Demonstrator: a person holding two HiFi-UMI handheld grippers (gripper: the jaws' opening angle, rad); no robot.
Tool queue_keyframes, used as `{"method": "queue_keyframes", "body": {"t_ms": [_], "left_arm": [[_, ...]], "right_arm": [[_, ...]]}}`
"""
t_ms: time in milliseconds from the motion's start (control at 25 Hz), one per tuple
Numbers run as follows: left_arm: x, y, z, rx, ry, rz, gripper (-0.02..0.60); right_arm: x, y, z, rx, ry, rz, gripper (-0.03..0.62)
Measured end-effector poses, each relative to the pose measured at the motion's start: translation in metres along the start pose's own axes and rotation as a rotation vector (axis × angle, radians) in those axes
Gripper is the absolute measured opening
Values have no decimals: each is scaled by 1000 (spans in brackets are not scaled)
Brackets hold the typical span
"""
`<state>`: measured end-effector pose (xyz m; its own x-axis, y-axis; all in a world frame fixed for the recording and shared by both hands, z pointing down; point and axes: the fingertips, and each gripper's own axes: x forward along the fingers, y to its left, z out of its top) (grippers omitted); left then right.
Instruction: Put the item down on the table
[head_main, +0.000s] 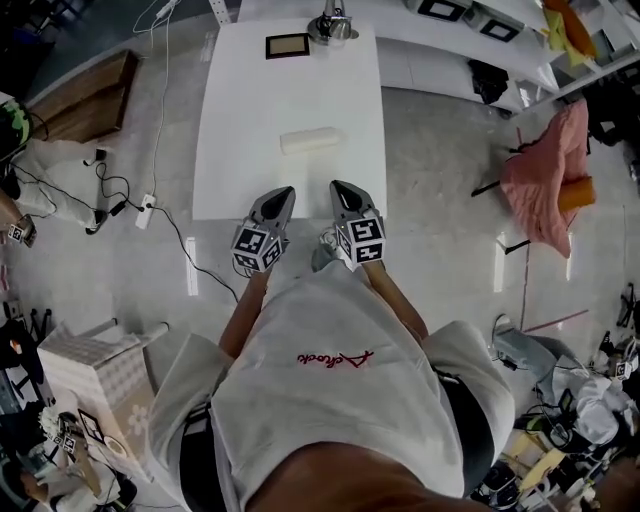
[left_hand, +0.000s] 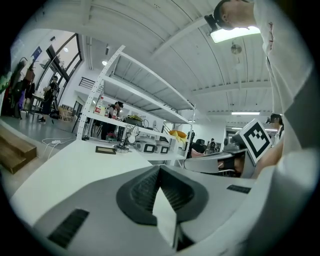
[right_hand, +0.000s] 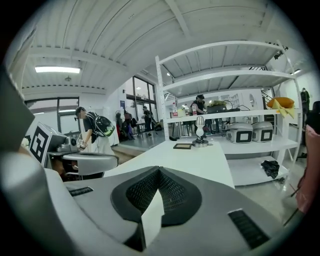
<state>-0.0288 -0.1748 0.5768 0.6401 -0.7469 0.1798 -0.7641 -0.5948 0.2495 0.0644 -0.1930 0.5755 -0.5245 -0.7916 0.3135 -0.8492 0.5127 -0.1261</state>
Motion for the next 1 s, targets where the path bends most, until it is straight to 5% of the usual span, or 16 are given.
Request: {"method": "queue_keyframes", "body": {"t_ms": [1000], "left_arm": [[-126,-58,-43,19,-7,-36,12]], "right_arm": [[-100,101,-42,-17,-35,-69,-6]]}}
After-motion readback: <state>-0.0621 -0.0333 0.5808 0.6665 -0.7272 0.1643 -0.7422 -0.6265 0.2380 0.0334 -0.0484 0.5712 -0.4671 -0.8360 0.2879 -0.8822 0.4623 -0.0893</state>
